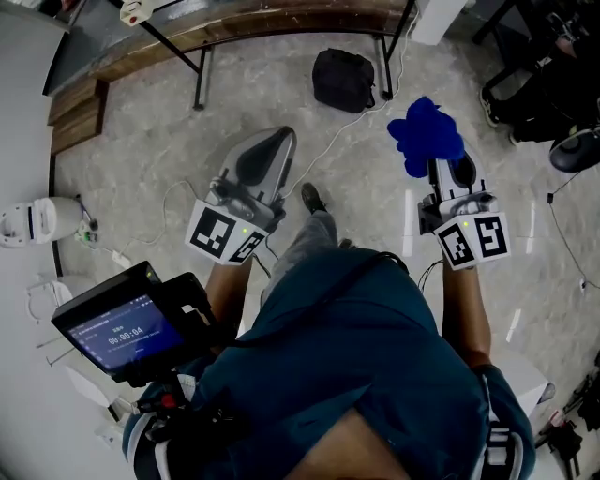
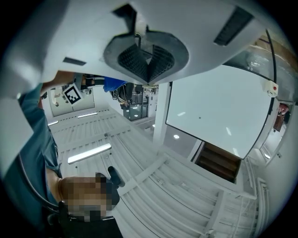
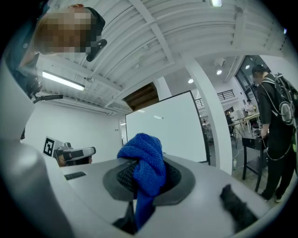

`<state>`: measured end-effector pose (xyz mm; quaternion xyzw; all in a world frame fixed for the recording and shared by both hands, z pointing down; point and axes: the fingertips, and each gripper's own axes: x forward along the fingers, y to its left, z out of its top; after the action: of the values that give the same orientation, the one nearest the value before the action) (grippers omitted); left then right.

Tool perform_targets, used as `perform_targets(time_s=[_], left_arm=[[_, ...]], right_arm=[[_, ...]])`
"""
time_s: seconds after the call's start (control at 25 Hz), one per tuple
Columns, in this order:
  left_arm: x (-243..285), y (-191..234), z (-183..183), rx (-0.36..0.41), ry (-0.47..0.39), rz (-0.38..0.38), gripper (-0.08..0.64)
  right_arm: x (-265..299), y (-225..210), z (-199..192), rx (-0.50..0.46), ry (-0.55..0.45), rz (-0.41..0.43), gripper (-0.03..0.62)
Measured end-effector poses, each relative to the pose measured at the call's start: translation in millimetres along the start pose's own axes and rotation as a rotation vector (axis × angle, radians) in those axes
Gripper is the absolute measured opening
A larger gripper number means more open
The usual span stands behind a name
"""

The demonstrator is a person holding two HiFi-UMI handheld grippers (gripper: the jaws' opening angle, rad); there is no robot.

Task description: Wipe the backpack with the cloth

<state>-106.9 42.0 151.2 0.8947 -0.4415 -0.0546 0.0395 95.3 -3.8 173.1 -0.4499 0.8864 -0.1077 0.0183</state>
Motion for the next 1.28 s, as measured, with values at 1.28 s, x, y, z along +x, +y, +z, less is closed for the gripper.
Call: perform_targets(time_s=[1.28], left_arm=[[166, 106, -68, -0.031, -0.058, -0.139, 0.002]], right_arm=[[159, -165, -71, -0.034, 0.025, -0.105, 0.051]])
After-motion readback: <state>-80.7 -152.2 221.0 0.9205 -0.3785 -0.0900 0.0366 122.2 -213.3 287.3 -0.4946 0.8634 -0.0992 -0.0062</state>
